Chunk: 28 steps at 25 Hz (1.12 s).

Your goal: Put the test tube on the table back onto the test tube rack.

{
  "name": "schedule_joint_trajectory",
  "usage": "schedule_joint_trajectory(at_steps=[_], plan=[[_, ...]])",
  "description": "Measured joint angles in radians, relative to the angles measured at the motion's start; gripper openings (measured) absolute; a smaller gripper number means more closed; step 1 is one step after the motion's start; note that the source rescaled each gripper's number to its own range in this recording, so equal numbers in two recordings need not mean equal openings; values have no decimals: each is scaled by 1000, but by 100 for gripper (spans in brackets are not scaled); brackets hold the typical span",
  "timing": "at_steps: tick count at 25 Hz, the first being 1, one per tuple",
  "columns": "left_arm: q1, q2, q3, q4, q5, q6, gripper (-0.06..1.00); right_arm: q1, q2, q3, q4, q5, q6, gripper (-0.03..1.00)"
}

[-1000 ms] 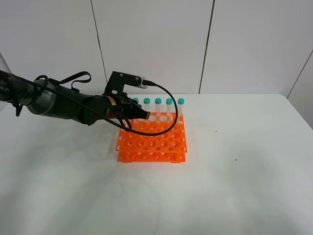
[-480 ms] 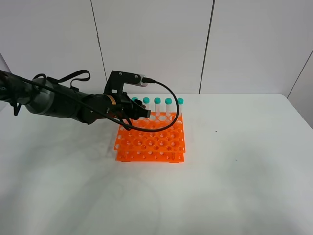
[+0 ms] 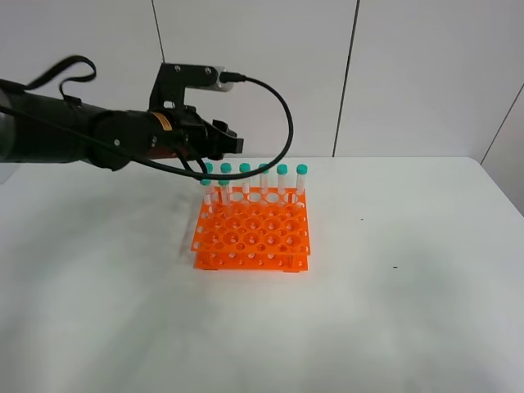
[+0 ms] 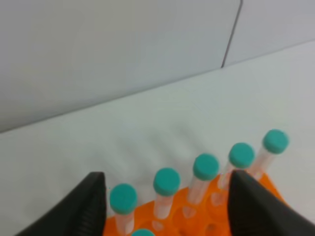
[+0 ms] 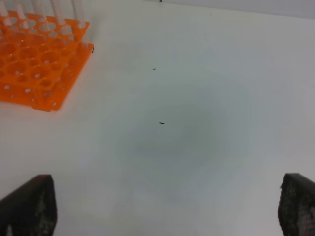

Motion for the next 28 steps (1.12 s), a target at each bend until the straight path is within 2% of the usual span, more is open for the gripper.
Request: schedule_joint_trajectory(at_steps=[3, 5, 11, 14, 17, 19, 24, 28], plan=[[0, -71, -8, 11, 158, 18, 89, 0, 0, 0, 0, 0, 0, 100], [0, -98, -31, 12, 318, 22, 95, 0, 0, 0, 0, 0, 0, 100], [0, -95, -154, 13, 832, 40, 99, 0, 0, 0, 0, 0, 0, 100], [0, -58, -225, 10, 989, 40, 100, 0, 0, 0, 0, 0, 0, 100], [23, -5, -287, -25, 1095, 40, 100, 0, 0, 0, 0, 0, 0, 100], [67, 21, -310, -41, 1135, 40, 100, 0, 0, 0, 0, 0, 0, 100], [203, 34, -316, -36, 1204, 40, 100, 0, 0, 0, 0, 0, 1, 100], [341, 34, -317, -17, 1285, 40, 100, 0, 0, 0, 0, 0, 2, 100]])
